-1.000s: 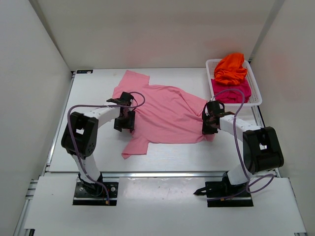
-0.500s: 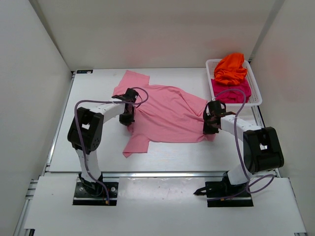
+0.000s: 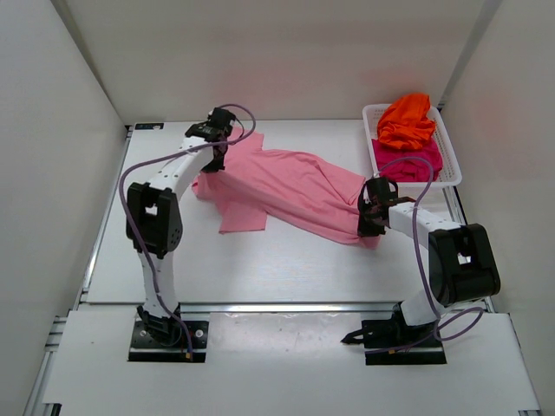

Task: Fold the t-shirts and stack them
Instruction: Flatten out the tshirt

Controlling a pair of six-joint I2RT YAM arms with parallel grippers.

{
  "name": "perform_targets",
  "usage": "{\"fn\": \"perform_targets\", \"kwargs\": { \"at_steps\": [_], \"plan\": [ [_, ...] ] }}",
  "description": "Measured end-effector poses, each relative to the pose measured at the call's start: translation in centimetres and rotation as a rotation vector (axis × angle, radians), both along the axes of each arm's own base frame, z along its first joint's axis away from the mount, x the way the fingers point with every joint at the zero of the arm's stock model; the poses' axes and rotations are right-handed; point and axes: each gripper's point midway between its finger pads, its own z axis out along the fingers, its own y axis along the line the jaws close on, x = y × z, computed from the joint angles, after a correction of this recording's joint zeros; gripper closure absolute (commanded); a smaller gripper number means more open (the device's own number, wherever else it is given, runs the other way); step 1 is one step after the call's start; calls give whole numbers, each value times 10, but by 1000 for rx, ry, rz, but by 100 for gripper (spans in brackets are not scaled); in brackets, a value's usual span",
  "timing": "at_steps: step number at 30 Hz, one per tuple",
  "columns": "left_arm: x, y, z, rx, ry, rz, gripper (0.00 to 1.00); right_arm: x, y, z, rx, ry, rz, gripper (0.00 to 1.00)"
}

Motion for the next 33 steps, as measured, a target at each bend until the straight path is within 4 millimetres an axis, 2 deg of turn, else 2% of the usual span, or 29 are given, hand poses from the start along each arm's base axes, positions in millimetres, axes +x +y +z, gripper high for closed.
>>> {"fn": "perform_targets", "kwargs": {
  "at_steps": [2,4,5,7,9,13,15,18,21,27,30,33],
  "plan": [
    [12,-4,2,48,-4,-21,71,0,0,0,0,0,0,100],
    [16,-7,-8,84,26,-40,63,0,0,0,-1,1,0,100],
    [16,-7,-14,95,44,-44,54,0,0,0,-1,1,0,100],
    [7,-2,-30,117,99,-43,42,0,0,0,-1,0,0,100],
    [-8,5,-45,138,141,-37,35,0,0,0,-1,0,0,100],
    [-53,20,-56,147,200,-23,29,0,0,0,0,1,1,100],
    [-73,22,-51,105,190,-19,28,0,0,0,-1,1,2,100],
    [-94,18,-39,5,138,-18,28,0,2,-1,-2,0,11,100],
    [-101,12,-39,-79,88,-8,29,0,2,-1,-2,-1,11,100],
    [-119,-6,-84,-204,131,19,30,0,4,0,-3,-2,21,100],
    [-126,-17,-98,-250,144,22,31,0,4,0,-3,-2,21,100],
    [-124,-26,-104,-295,126,22,33,0,4,0,-3,-2,21,100]
  ]
}}
